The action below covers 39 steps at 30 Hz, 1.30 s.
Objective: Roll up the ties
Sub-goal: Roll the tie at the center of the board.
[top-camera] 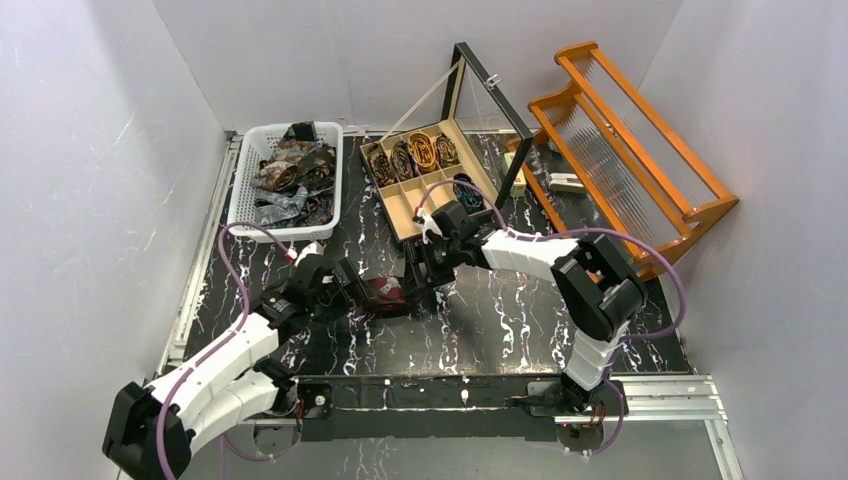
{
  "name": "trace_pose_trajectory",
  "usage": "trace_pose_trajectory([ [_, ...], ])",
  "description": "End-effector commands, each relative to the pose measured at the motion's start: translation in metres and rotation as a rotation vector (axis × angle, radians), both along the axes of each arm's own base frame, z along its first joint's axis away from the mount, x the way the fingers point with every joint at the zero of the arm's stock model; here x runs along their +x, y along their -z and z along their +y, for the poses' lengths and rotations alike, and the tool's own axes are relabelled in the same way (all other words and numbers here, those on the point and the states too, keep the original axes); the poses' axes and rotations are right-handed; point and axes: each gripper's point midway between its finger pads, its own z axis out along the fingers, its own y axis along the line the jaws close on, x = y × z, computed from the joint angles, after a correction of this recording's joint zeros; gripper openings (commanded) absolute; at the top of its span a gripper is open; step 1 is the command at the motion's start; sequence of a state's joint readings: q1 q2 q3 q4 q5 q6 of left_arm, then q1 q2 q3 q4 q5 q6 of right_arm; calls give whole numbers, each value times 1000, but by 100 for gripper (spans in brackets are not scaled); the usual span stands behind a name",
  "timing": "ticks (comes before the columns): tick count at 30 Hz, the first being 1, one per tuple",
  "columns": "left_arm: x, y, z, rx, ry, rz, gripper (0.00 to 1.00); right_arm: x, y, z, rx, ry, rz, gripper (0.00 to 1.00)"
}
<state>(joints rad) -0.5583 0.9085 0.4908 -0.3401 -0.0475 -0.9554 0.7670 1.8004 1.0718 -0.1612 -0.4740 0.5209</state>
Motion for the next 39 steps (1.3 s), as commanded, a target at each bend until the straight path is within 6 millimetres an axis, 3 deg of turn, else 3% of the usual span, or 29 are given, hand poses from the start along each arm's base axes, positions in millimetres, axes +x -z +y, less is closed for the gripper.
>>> trace_pose_trajectory([
  [1, -3, -7, 32, 89, -128, -14, 98, 18, -66, 6, 138, -144, -351, 86],
  [3, -5, -10, 37, 100, -147, -21, 98, 25, -83, 6, 214, -183, -537, 96],
  [7, -6, -19, 47, 127, -180, -37, 98, 9, -109, 13, 393, -443, -1017, 99],
  [10, -7, -24, 52, 144, -191, -42, 98, -2, -104, 19, 409, -628, -1187, 99],
  [15, -10, -26, 54, 150, -180, -44, 98, -20, -79, 40, 351, -871, -1185, 99],
  [20, -14, -25, 53, 140, -171, -37, 98, -32, -62, 50, 337, -941, -1173, 99],
  [39, -22, -25, 56, 129, -176, -30, 98, -9, -28, 72, 251, -934, -1117, 99],
])
